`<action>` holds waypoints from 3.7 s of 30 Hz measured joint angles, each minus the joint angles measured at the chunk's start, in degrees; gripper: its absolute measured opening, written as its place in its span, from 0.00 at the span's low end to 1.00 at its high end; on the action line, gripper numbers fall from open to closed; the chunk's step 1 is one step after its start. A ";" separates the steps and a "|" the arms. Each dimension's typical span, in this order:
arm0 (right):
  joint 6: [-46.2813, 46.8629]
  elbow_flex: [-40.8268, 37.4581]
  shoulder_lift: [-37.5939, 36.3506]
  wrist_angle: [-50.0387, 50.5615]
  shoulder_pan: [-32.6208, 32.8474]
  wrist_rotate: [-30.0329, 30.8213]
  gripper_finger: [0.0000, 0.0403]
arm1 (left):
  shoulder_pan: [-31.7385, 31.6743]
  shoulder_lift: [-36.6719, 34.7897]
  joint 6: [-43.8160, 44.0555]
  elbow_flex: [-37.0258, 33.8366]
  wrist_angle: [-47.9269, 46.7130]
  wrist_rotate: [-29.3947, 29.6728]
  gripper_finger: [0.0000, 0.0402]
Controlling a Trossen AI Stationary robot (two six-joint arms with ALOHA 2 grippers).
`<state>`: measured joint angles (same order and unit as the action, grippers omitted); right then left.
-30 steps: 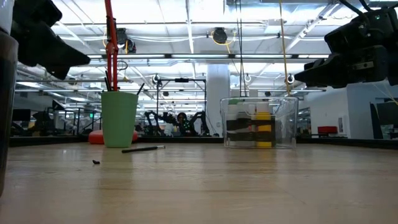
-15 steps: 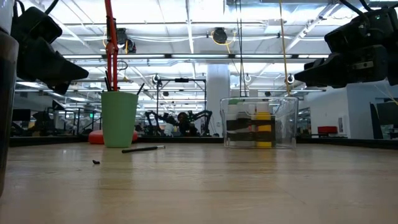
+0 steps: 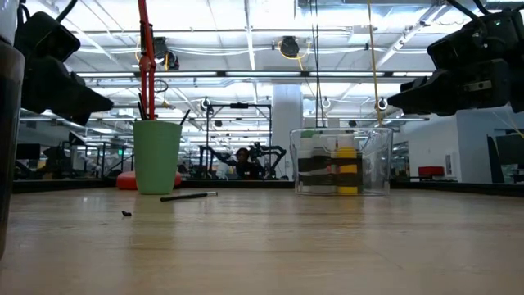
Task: Pick & Place Paint Supplies
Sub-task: Put the small black paint bottle into the transparent bin
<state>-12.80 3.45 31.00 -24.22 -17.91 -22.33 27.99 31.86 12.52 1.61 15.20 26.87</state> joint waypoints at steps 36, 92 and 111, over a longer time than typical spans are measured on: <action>0.79 53.95 80.64 -29.53 41.11 19.17 0.27 | 0.00 0.02 0.54 0.07 -0.97 -1.52 0.02; 15.99 82.56 102.34 -17.03 44.00 25.28 0.59 | 0.00 0.01 2.63 0.07 -8.15 -9.39 0.02; 7.04 82.37 96.99 -8.13 43.10 19.14 0.28 | 0.00 0.02 3.14 0.07 -8.08 -8.29 0.02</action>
<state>-5.75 85.82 127.99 -32.35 25.19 -3.19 27.99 31.88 15.67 1.67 7.12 18.58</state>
